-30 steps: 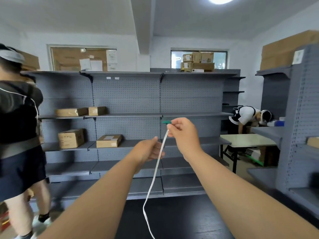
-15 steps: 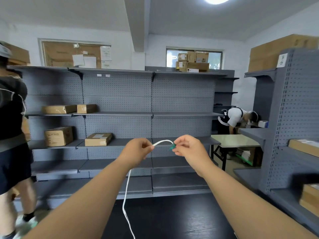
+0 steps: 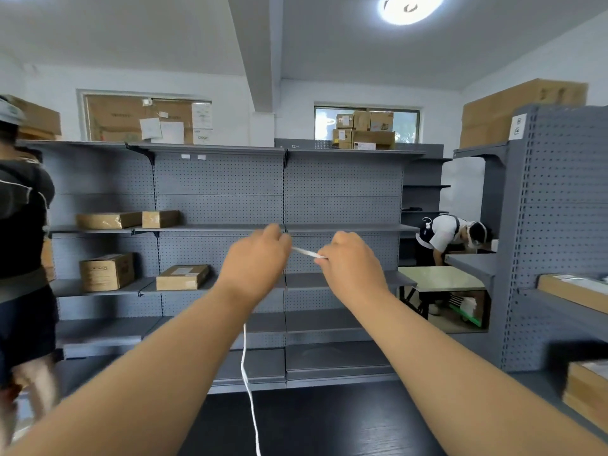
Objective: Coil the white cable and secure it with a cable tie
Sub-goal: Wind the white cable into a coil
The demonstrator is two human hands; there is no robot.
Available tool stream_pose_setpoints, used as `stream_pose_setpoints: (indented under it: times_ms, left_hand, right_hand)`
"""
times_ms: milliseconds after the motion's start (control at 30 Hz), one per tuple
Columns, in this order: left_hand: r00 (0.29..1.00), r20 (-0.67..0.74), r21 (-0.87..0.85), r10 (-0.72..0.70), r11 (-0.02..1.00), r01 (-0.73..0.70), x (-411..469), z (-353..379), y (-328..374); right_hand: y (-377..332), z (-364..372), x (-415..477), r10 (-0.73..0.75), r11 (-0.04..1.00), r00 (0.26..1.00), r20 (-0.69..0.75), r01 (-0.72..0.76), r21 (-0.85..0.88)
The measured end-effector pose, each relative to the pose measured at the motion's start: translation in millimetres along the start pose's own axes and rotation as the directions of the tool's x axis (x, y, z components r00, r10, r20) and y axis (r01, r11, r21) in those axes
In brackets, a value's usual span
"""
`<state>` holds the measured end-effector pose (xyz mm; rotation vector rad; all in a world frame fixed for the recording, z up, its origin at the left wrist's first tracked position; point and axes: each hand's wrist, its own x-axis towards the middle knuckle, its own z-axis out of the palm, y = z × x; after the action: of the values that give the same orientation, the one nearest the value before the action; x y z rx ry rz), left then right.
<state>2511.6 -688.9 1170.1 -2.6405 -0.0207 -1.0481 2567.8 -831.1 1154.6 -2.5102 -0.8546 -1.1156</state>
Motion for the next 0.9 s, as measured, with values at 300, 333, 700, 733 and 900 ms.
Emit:
stream_pose_setpoints:
  times_ms: [300, 333, 700, 733, 900]
  left_hand:
    - [0.976, -0.109, -0.422, -0.188, 0.898, 0.126, 23, -20, -18]
    - [0.979, -0.005, -0.567, -0.203, 0.807, 0.164, 18, -16, -17]
    - [0.863, 0.502, -0.853, -0.060, -0.202, 0.482, -13, 20, -4]
    - [0.873, 0.474, -0.877, -0.118, -0.150, 0.456, -14, 21, -2]
    - [0.903, 0.307, -0.904, -0.301, 0.204, 0.376, -21, 20, 11]
  right_hand:
    - [-14, -44, 15, 0.207, 0.804, 0.975, 0.077, -0.215, 0.555]
    - [-9, -45, 12, 0.228, 0.743, 0.965, 0.132, -0.260, 0.617]
    - [19, -25, -12, 0.394, 0.307, 0.839, 0.375, -0.505, 0.806]
    - [18, -25, -15, 0.380, 0.355, 0.846, 0.374, -0.507, 0.786]
    - [13, -20, -21, 0.363, 0.513, 0.863, 0.351, -0.500, 0.698]
